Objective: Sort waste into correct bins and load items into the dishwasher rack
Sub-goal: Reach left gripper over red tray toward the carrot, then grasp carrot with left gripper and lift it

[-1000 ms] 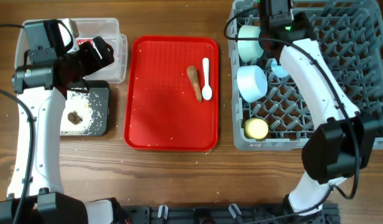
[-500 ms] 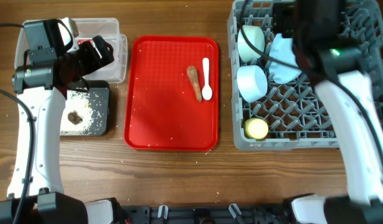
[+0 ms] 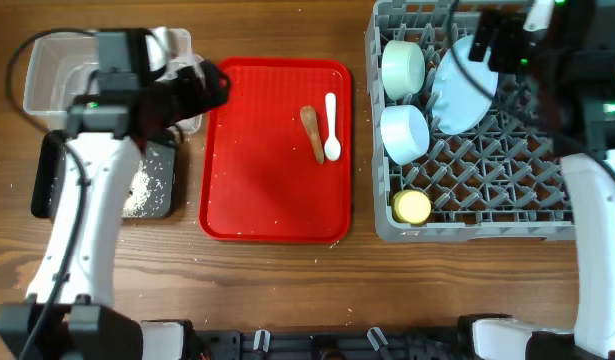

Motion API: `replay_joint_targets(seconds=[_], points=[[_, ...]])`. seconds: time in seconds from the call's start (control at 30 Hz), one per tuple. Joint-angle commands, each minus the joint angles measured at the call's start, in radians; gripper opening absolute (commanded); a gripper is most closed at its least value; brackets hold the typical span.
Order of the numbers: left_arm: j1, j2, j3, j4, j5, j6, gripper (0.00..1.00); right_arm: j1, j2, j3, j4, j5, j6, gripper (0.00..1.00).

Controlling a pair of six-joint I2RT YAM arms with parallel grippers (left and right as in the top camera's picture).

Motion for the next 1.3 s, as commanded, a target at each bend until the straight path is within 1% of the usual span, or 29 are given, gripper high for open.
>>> replay_joint_targets(seconds=[0.0, 0.13, 0.17, 0.23, 0.3, 0.37, 0.43, 0.47, 0.5, 0.53, 0.6, 0.63, 0.7, 0.73, 0.8, 0.83, 0.93, 1.0, 1.07, 1.13, 1.27], points=[[-0.132, 0.082, 0.013, 0.082, -0.136, -0.048, 1.0, -0.057, 0.023, 0.005, -0.043, -0.188, -0.019, 1.0], [-0.237, 0.23, 0.013, 0.241, -0.135, -0.07, 1.0, -0.057, 0.046, 0.005, -0.092, -0.182, -0.042, 1.0], [-0.26, 0.274, 0.013, 0.266, -0.136, -0.071, 0.98, -0.057, 0.047, 0.005, -0.095, -0.18, -0.041, 1.0], [-0.292, 0.332, 0.013, 0.28, -0.143, -0.104, 0.97, -0.057, 0.047, 0.005, -0.095, -0.18, -0.041, 1.0], [-0.331, 0.381, 0.013, 0.306, -0.143, -0.112, 0.97, -0.057, 0.048, 0.004, -0.095, -0.181, -0.041, 1.0], [-0.38, 0.439, 0.013, 0.348, -0.151, -0.159, 0.95, -0.057, 0.048, 0.004, -0.095, -0.181, -0.041, 1.0], [-0.405, 0.473, 0.013, 0.348, -0.196, -0.222, 0.91, -0.057, 0.048, 0.003, -0.097, -0.18, -0.041, 1.0], [-0.428, 0.506, 0.013, 0.348, -0.249, -0.274, 0.86, -0.057, 0.048, 0.003, -0.097, -0.18, -0.041, 1.0], [-0.443, 0.521, 0.013, 0.347, -0.286, -0.303, 0.84, -0.057, 0.048, 0.003, -0.097, -0.18, -0.041, 1.0], [-0.459, 0.534, 0.013, 0.348, -0.325, -0.314, 0.84, -0.057, 0.048, 0.003, -0.097, -0.18, -0.041, 1.0], [-0.484, 0.537, 0.013, 0.348, -0.378, -0.332, 0.79, -0.057, 0.048, 0.003, -0.097, -0.18, -0.042, 1.0], [-0.493, 0.542, 0.013, 0.351, -0.388, -0.336, 0.77, -0.057, 0.049, 0.003, -0.097, -0.18, -0.041, 1.0], [-0.5, 0.575, 0.013, 0.367, -0.393, -0.336, 0.66, -0.057, 0.053, 0.003, -0.099, -0.18, -0.041, 1.0], [-0.5, 0.582, 0.013, 0.371, -0.393, -0.336, 0.53, -0.057, 0.057, 0.003, -0.101, -0.18, -0.041, 1.0], [-0.499, 0.582, 0.013, 0.374, -0.393, -0.336, 0.33, -0.057, 0.069, 0.003, -0.11, -0.18, -0.041, 1.0], [-0.499, 0.582, 0.013, 0.373, -0.393, -0.336, 0.28, -0.057, 0.074, 0.003, -0.114, -0.18, -0.042, 1.0], [-0.496, 0.571, 0.017, 0.358, -0.393, -0.328, 0.21, -0.057, 0.083, 0.003, -0.125, -0.18, -0.041, 1.0], [-0.476, 0.531, 0.03, 0.291, -0.397, -0.324, 0.15, -0.057, 0.083, 0.003, -0.124, -0.18, -0.042, 1.0], [-0.449, 0.484, 0.03, 0.221, -0.42, -0.271, 0.11, -0.057, 0.083, 0.003, -0.125, -0.18, -0.042, 1.0], [-0.402, 0.449, 0.03, 0.106, -0.502, -0.268, 0.08, -0.057, 0.083, 0.003, -0.124, -0.18, -0.041, 1.0], [-0.374, 0.422, 0.031, 0.032, -0.501, -0.221, 0.07, -0.057, 0.083, 0.003, -0.124, -0.18, -0.041, 1.0]])
